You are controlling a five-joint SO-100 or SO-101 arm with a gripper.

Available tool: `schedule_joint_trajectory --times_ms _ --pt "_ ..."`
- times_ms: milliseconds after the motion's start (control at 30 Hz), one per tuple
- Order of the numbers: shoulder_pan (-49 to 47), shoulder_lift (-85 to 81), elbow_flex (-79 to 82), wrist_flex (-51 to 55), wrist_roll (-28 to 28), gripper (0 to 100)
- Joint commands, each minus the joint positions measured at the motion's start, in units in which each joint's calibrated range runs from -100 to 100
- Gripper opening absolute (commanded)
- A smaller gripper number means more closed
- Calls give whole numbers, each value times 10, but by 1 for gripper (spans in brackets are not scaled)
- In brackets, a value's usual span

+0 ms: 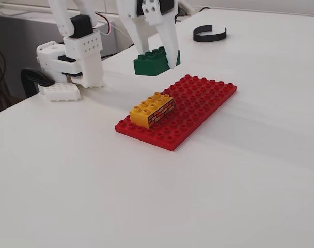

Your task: Grab the loose lego brick and stack it on top of the fixed one.

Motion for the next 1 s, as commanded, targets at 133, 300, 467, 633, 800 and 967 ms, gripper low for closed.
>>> schedule_joint_trajectory --times_ms 133,300,467,633,800,967 --pt "2 -27 68 -48 1 9" --pt "42 -27 75 -48 6 9" --pt "94 -26 98 -48 35 9" --pt "104 -26 112 -69 44 9" --pt "97 -26 122 -90 44 9" --pt "96 4 124 -113 39 9"
